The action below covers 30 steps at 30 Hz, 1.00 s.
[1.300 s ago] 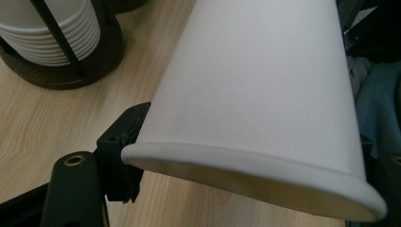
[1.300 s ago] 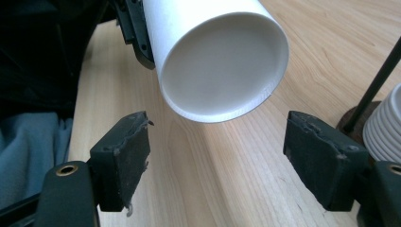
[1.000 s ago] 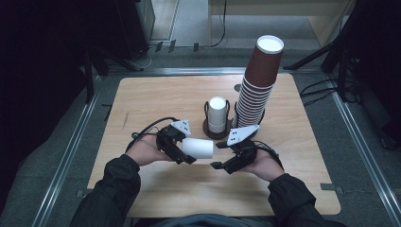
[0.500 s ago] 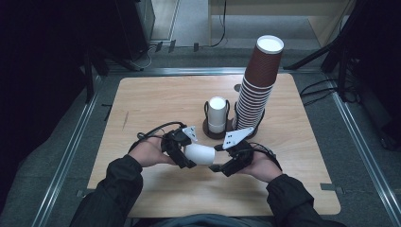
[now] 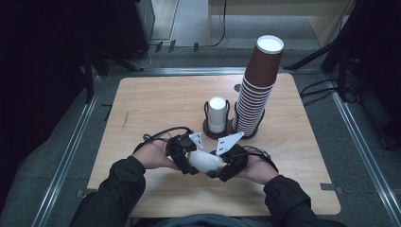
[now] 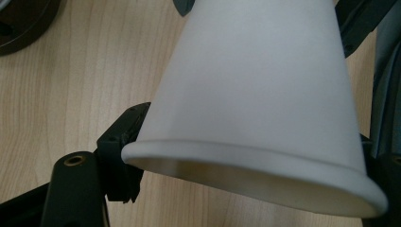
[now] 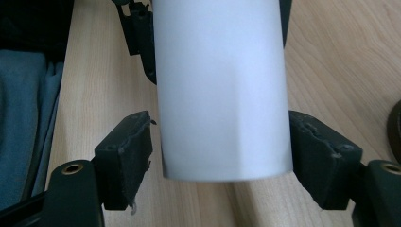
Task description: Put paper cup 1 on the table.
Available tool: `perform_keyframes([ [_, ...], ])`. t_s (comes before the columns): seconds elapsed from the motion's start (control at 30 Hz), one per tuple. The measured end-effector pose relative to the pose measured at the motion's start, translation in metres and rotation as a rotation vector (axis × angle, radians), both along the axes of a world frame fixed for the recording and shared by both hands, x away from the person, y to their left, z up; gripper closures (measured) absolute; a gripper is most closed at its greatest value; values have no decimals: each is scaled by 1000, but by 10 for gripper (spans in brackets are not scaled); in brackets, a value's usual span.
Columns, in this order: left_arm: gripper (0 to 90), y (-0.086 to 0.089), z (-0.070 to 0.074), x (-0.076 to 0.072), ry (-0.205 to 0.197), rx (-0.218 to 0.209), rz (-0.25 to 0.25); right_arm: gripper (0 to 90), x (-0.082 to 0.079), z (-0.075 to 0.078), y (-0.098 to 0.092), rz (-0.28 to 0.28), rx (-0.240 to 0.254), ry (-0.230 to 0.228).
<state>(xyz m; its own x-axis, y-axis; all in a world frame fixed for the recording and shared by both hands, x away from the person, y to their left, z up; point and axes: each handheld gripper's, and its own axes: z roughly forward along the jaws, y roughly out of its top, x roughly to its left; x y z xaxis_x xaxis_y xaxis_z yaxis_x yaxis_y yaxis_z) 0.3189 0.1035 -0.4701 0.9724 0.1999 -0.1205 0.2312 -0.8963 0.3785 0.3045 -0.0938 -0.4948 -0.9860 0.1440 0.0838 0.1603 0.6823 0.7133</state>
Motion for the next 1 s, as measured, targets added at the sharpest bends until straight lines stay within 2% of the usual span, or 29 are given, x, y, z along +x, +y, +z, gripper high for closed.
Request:
perform_keyframes([
  [0.23,243,-4,-1,-4,5,7,-22,346,-3,0,3,28,-10,-4],
  [0.3,243,-4,-1,-3,7,7,-21,352,-4,0,3,32,-12,-21],
  [0.4,239,-4,-1,-3,10,0,-24,356,-4,1,3,32,-12,-20],
  [0.5,211,-3,2,-5,-29,-18,-29,349,-3,3,2,36,-1,-30],
  [0.57,162,0,4,-6,-51,-53,-20,346,-3,4,1,29,7,-38],
  [0.7,92,9,7,-2,-28,-122,32,344,0,6,-4,14,26,-48],
  [0.8,72,17,11,2,-28,-177,66,343,2,8,-9,0,54,-53],
  [0.87,69,21,14,4,-30,-209,82,343,3,9,-11,-11,66,-39],
  [0.9,69,24,16,4,-30,-228,89,343,4,10,-12,-15,81,-52],
  [0.93,69,26,17,5,-28,-244,94,342,4,10,-13,-17,82,-40],
  [0.97,69,28,18,6,-29,-257,101,342,5,11,-14,-16,95,-57],
  [1.0,70,29,19,6,-34,-265,107,342,5,11,-14,-19,100,-54],
])
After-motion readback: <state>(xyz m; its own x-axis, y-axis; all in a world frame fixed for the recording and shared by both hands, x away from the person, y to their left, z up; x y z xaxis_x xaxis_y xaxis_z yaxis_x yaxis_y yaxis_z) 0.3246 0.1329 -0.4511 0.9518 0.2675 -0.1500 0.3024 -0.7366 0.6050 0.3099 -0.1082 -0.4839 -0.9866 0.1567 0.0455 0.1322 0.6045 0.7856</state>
